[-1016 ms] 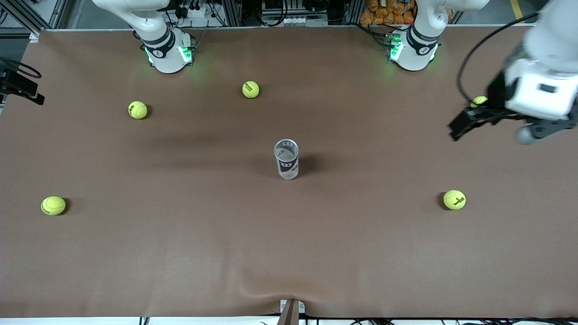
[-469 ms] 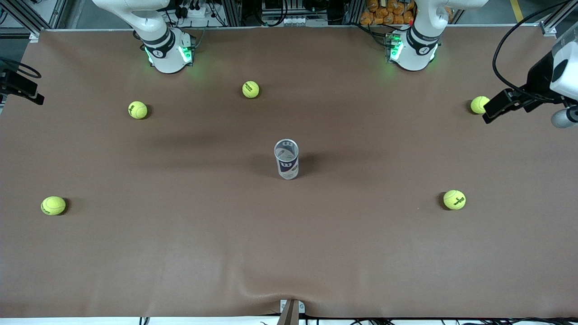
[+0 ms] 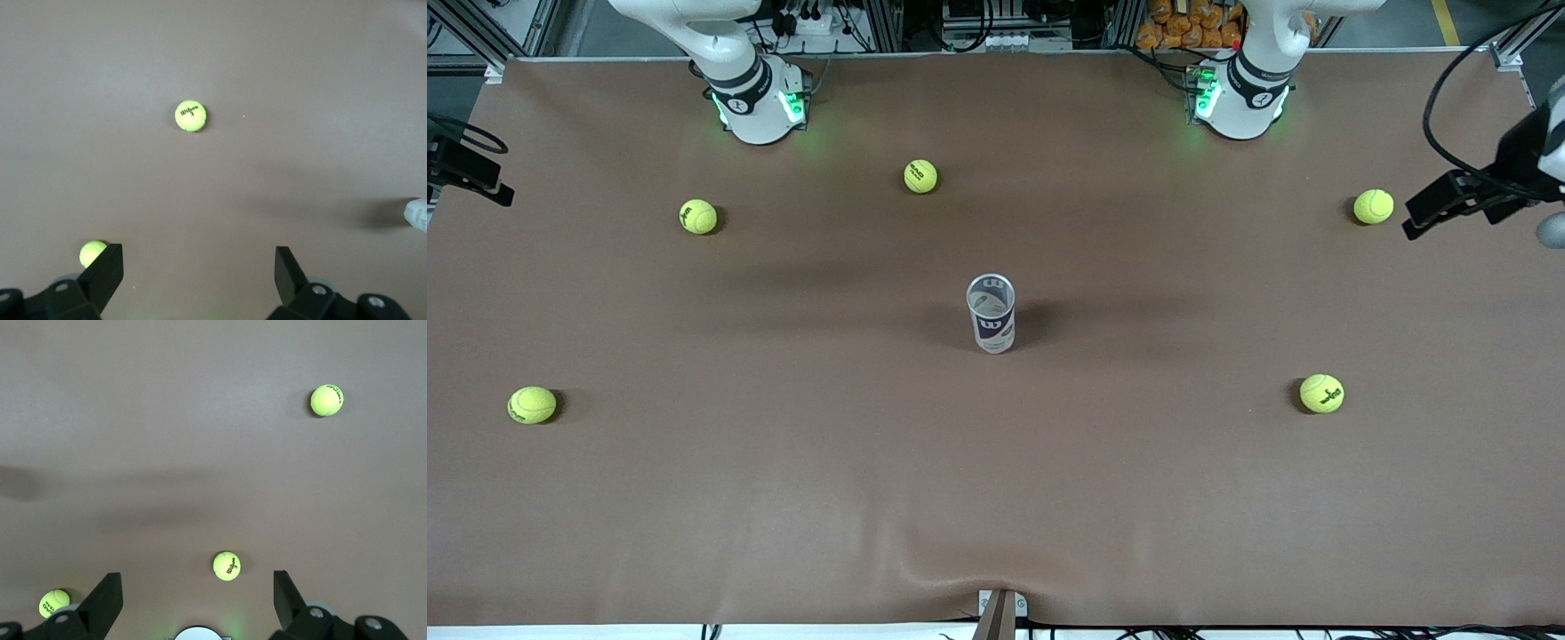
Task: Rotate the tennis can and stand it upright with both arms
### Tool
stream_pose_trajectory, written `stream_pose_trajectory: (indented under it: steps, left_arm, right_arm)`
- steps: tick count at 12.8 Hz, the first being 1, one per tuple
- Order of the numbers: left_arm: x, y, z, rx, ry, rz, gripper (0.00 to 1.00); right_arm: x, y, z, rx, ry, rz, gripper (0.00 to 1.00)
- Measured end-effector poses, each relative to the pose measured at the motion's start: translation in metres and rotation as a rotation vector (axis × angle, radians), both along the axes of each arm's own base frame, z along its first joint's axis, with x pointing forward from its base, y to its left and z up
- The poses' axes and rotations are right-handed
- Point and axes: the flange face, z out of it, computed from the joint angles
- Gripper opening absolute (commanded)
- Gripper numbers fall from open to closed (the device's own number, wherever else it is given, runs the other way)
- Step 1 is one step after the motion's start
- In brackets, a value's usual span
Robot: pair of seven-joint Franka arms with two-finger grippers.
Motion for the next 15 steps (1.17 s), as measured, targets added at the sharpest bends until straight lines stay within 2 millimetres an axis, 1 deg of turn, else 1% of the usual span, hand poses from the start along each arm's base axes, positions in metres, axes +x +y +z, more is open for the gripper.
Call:
stream_pose_trajectory:
  steps: [1, 7, 9, 12, 15]
  left_arm:
    - [0.001, 0.002, -0.003, 0.0, -0.005, -0.008, 1.0]
    - [0.002, -0.011, -0.011, 0.0, 0.003, -0.037, 1.0]
    - [0.001, -0.005, -0.01, 0.001, 0.004, -0.042, 1.0]
    - [-0.002, 0.011, -0.008, 0.002, 0.007, -0.071, 1.0]
    - [-0.004, 0.007, -0.008, 0.003, 0.009, -0.087, 1.0]
  right_arm:
    - [0.0, 0.0, 0.0, 0.0, 0.0, 0.0, 1.0]
    - [0.0, 0.0, 0.0, 0.0, 0.002, 0.0, 1.0]
    - [0.0, 0.001, 0.0, 0.0, 0.002, 0.001, 1.0]
    - [0.0, 0.001, 0.0, 0.0, 0.002, 0.001, 1.0]
    - [0.0, 0.001, 0.0, 0.0, 0.002, 0.001, 1.0]
